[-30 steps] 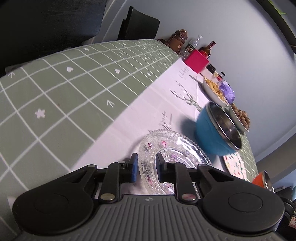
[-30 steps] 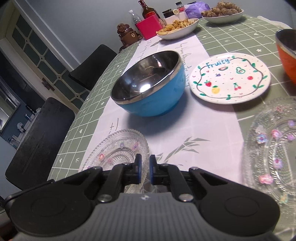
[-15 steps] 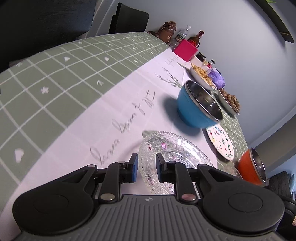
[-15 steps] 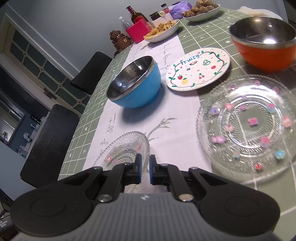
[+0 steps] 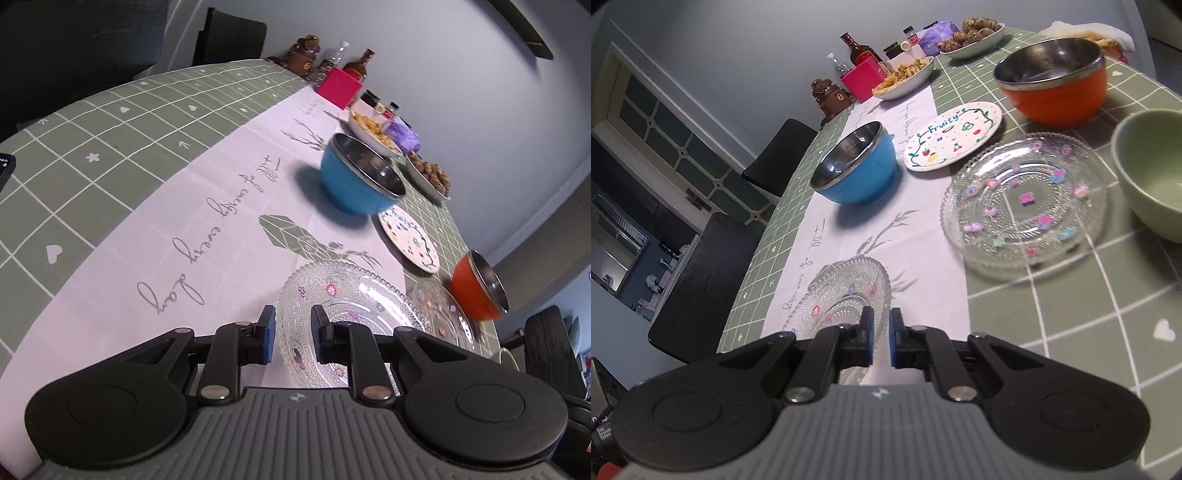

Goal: Organize plates and bowls

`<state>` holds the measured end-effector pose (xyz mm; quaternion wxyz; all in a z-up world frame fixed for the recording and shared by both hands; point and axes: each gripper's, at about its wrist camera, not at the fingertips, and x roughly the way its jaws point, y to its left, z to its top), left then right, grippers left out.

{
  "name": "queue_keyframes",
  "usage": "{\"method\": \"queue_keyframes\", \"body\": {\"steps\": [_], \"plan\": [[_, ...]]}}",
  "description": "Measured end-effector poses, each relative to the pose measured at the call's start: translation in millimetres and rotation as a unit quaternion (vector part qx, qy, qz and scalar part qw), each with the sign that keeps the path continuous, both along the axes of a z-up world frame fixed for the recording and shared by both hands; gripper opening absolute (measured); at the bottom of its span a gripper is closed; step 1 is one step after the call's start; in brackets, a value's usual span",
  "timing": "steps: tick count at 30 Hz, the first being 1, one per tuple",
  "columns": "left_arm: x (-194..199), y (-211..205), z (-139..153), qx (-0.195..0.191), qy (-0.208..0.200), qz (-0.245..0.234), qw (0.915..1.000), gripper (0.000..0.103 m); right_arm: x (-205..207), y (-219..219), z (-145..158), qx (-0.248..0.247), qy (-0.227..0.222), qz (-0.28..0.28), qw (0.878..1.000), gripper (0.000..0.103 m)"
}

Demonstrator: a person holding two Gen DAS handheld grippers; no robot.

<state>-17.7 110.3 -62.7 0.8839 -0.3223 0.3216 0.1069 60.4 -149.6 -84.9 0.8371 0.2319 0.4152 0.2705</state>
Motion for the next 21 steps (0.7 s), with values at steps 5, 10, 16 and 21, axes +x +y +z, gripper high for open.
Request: {"method": "queue_keyframes", "body": {"steps": [5, 10, 16, 21], "plan": [[-3.7, -3.8, -2.0, 0.0, -0.004, -0.003, 1.0, 0.022, -8.7, -7.5, -1.9, 0.013, -0.002, -0.008, 1.0, 0.006], [-4.4, -3.6, -3.1, 0.01, -0.006, 0.0, 0.9999, 0.022, -8.0, -2.7, -6.8, 0.007, 0.003, -0.002, 1.0, 0.006], [-0.8, -4.0, -15.0, 0.005, 0.013, -0.001, 0.9999, 0.022, -7.3, -2.2, -19.6, -0.005, 0.024, -0.004, 1.0, 0.006], [1.8, -3.6, -16.1, 0.018, 0.014, 0.011, 0.9997, 0.022, -4.1, 3.4, -22.3, -0.005, 0.02, -0.002, 1.0, 0.006]]}}
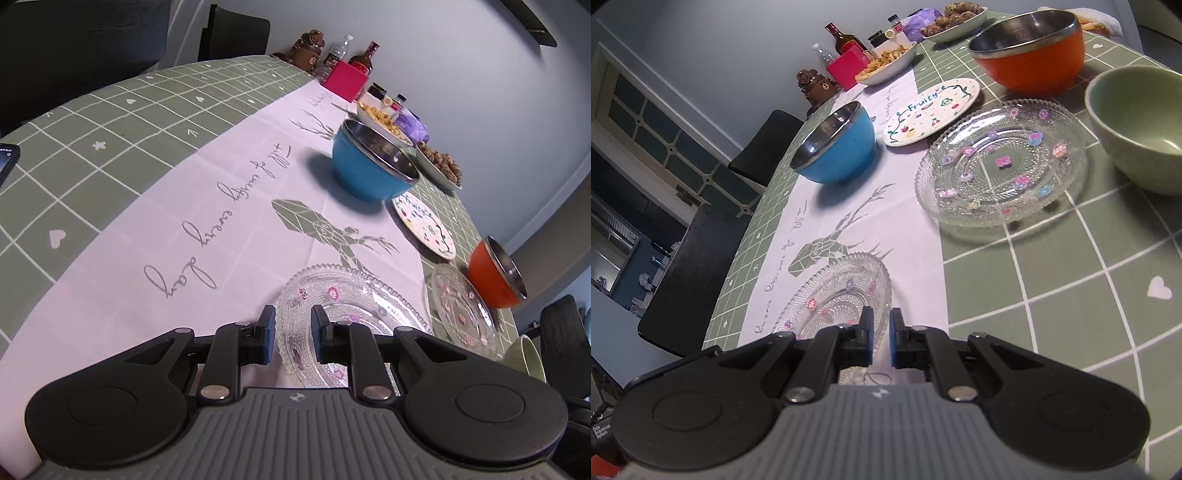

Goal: Organize plates and bowls

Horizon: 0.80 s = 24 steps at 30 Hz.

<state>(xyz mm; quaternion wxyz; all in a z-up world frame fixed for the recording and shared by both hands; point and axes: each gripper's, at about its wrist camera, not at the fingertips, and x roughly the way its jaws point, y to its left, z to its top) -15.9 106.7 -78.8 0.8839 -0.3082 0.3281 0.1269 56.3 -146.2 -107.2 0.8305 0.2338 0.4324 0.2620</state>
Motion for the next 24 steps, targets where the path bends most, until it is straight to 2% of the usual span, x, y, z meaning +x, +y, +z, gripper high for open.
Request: {"method": "queue_keyframes", "body": {"steps": [13, 20, 23, 24], "plan": [[4.1, -3.7, -2.7, 0.024, 0.005, 0.0, 0.9997, 0.022, 7.2, 3.4, -9.6, -0.005, 0.02, 0.002, 1.0, 0.006], [1.5, 0.3, -2.9, 0.007, -0.003, 0.011, 0.9999, 0.023, 6.4, 5.8, -7.4, -0.012, 0.016, 0.006, 1.0, 0.008], [0.1, 0.9, 0.0, 0.013, -0.011, 0.013, 0.9998, 0.028, 6.4, 5.6, -6.3, -0.014, 0.015, 0.007, 1.0, 0.01], [-0.3, 0.4, 1.7, 0.019, -0.015, 0.014, 0.9996, 0.03, 6.1, 5.3, -5.4, -0.016, 0.013, 0.006, 1.0, 0.015]]}}
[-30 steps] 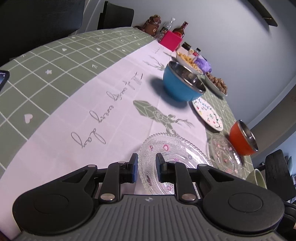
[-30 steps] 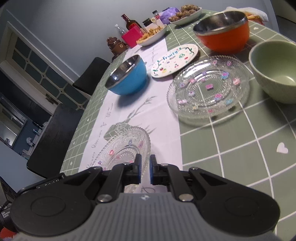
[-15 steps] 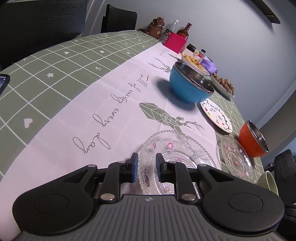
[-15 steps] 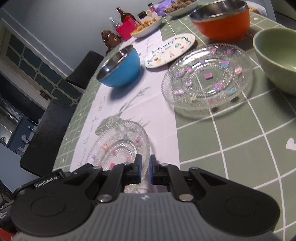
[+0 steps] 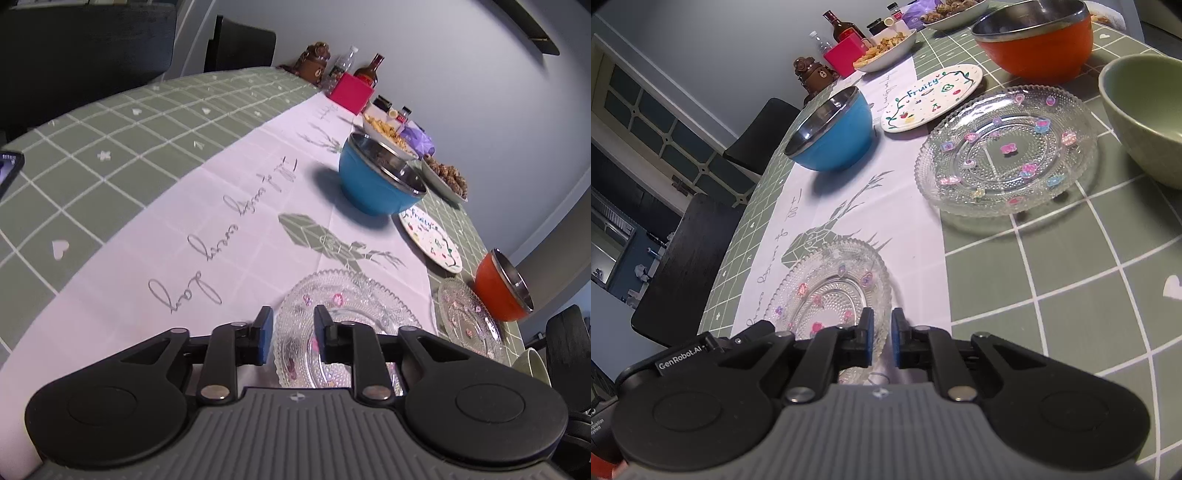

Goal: Organize plates and bowls

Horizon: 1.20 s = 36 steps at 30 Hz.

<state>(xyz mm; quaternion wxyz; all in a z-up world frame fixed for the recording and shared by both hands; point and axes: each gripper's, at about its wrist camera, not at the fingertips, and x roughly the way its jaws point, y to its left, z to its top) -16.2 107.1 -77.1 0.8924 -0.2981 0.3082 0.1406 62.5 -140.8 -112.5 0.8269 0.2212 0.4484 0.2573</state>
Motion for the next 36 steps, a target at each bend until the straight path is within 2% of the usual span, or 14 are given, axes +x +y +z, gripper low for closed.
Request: {"method": "queue_keyframes", "body": {"steps": [1, 3, 8, 10, 12, 13, 16, 19, 23, 29, 32, 34, 36], "plan": [[-0.8, -0.5, 1.8, 0.007, -0.004, 0.001, 1.0, 0.031, -0.4, -0.7, 1.4, 0.0, -0.005, -0.002, 1.0, 0.025], [-1.7, -1.8, 5.6, 0.02, -0.01, 0.003, 0.9997, 0.032, -1.5, -1.1, 5.2, -0.005, -0.017, -0.006, 1.0, 0.034], [-3.6, -5.8, 15.3, 0.043, -0.03, -0.002, 0.9986, 0.036, -7.3, 3.0, 15.9, -0.031, -0.057, -0.002, 0.998, 0.035], [-2.7, -10.0, 20.8, 0.058, -0.04, -0.016, 0.9974, 0.037, -10.6, 6.4, 21.9, -0.049, -0.077, 0.003, 0.996, 0.043], [0.2, -15.7, 25.5, 0.067, -0.045, -0.039, 0.996, 0.045, -14.3, 10.5, 27.9, -0.073, -0.097, 0.007, 0.993, 0.05], [0.9, -19.0, 27.3, 0.066, -0.047, -0.051, 0.9954, 0.046, -15.3, 12.0, 30.2, -0.083, -0.104, 0.011, 0.991, 0.053], [5.0, -29.6, 32.4, 0.071, -0.049, -0.087, 0.9925, 0.048, -16.1, 13.4, 35.8, -0.102, -0.107, 0.025, 0.989, 0.055], [6.0, -36.6, 37.2, 0.079, -0.051, -0.101, 0.9905, 0.049, -15.8, 12.2, 41.1, -0.116, -0.101, 0.035, 0.988, 0.06], [13.2, -41.8, 44.3, 0.083, -0.029, -0.117, 0.9892, 0.05, -11.7, 9.4, 49.5, -0.137, -0.088, 0.056, 0.985, 0.06], [26.5, -46.6, 49.7, 0.066, 0.002, -0.134, 0.9888, 0.05, 0.7, 5.3, 65.9, -0.169, -0.075, 0.102, 0.977, 0.062], [35.7, -48.9, 52.4, 0.042, 0.009, -0.147, 0.9881, 0.05, 8.7, 2.0, 78.3, -0.198, -0.091, 0.135, 0.966, 0.069], [43.7, -50.7, 54.6, 0.02, 0.017, -0.158, 0.987, 0.05, 17.4, -1.1, 84.4, -0.223, -0.096, 0.152, 0.958, 0.069], [52.8, -55.1, 59.5, 0.02, 0.024, -0.169, 0.9851, 0.05, 27.8, -5.0, 86.9, -0.237, -0.089, 0.163, 0.954, 0.07]]}}
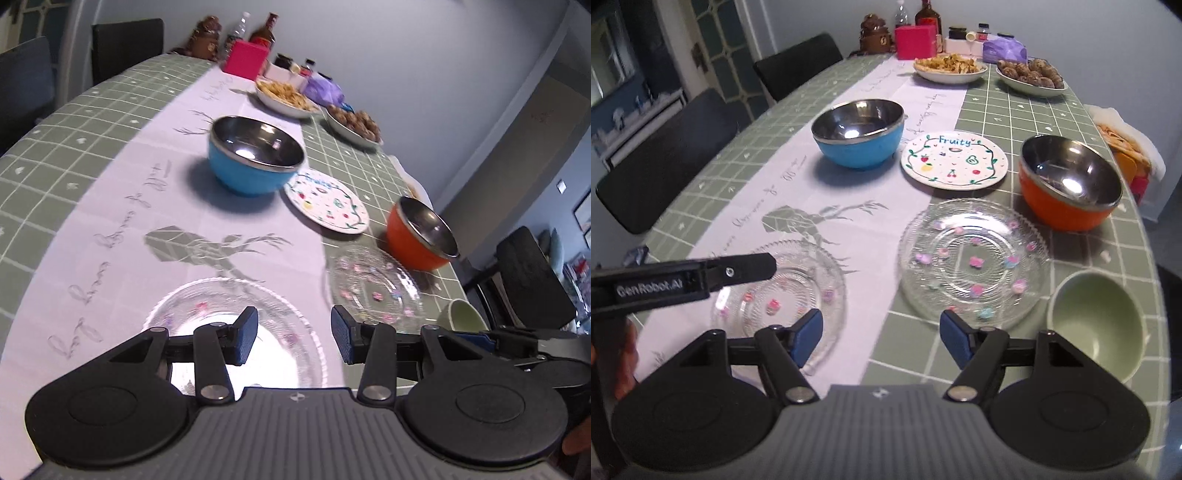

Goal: Organize plates and bowls

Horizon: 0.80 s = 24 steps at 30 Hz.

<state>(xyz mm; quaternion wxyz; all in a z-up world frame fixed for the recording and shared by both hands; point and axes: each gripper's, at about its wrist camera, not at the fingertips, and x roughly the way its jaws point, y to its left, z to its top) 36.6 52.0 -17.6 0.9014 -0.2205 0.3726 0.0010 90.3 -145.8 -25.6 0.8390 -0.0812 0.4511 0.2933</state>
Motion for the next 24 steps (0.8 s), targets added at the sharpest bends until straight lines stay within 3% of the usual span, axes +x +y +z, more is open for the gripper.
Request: {"method": "queue_keyframes", "body": {"steps": [5, 12, 17, 24], "plan": [[18.8, -15.9, 14.2, 0.022, -0.002, -0.032, 0.9992, 0.05, 26.5, -13.0, -0.3, -0.015, 0.016, -0.008, 1.0, 0.07], [42.9, -25.4, 16.9, 0.01, -0.008, -0.048, 0.9988, 0.055, 58.1, -25.0, 12.1, -0.021, -0.004, -0.039, 0.999, 0.07], [58.2, -22.2, 6.9, -0.001, 0.001, -0.052, 0.9987, 0.06, 84.2, -28.4, 14.7, -0.016, 0.001, -0.06, 0.998, 0.07], [70.6, -13.5, -17.4, -0.022, 0.007, -0.039, 0.999, 0.062, 114.5, -30.2, -6.0, -0.002, 0.039, -0.076, 0.996, 0.069]]}}
